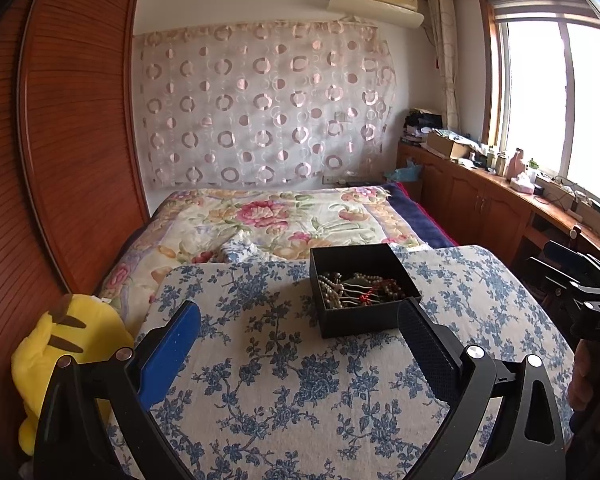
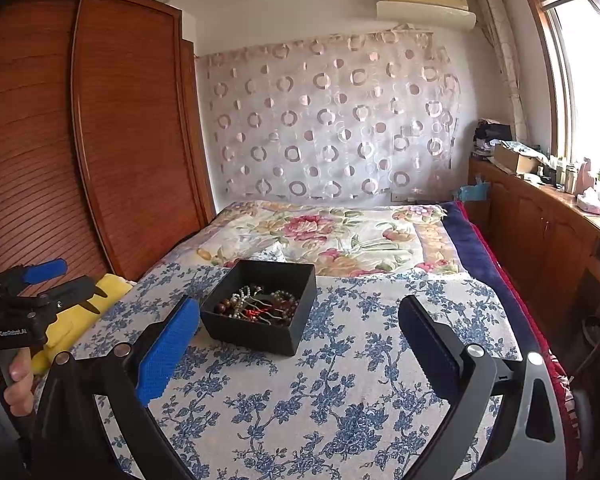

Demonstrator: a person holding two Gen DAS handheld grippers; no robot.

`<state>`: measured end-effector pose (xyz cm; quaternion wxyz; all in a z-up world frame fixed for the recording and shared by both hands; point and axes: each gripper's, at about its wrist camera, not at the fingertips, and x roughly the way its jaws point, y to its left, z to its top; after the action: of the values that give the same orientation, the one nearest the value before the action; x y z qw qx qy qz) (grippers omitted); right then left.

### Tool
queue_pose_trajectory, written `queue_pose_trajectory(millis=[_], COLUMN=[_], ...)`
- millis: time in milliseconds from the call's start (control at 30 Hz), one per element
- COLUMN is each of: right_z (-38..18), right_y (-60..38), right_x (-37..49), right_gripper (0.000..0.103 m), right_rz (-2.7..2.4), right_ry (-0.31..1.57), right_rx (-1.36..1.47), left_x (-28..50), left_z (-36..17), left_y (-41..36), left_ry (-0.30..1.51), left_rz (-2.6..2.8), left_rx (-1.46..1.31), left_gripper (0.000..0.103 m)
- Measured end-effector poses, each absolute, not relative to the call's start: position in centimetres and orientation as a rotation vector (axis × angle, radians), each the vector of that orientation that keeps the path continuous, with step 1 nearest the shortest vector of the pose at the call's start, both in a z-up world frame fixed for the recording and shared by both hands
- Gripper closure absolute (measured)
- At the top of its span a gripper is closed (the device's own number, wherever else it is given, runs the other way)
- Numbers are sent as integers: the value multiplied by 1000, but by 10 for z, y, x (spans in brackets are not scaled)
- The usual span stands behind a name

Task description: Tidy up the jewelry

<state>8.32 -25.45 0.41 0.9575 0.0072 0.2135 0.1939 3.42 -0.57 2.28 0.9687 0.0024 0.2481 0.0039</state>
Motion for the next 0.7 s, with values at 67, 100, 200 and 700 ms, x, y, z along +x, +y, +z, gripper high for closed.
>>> queue_pose_trajectory(millis=[67,100,200,700], right_z=[3,2,1,2], right_y=[-255,-256,-257,-257], right_x=[84,85,87,87], right_gripper=[3,3,3,3], right_rz=[391,390,388,388], right_ry=[434,435,438,436], right_rx=[16,16,17,17], left_x=[35,35,35,32], left_z=[24,24,24,26], left_y=[-7,-7,-8,-12], left_ry=[500,499,497,493], left_rz=[8,7,5,1], left_rx=[5,5,5,10], left_gripper=[8,8,8,8])
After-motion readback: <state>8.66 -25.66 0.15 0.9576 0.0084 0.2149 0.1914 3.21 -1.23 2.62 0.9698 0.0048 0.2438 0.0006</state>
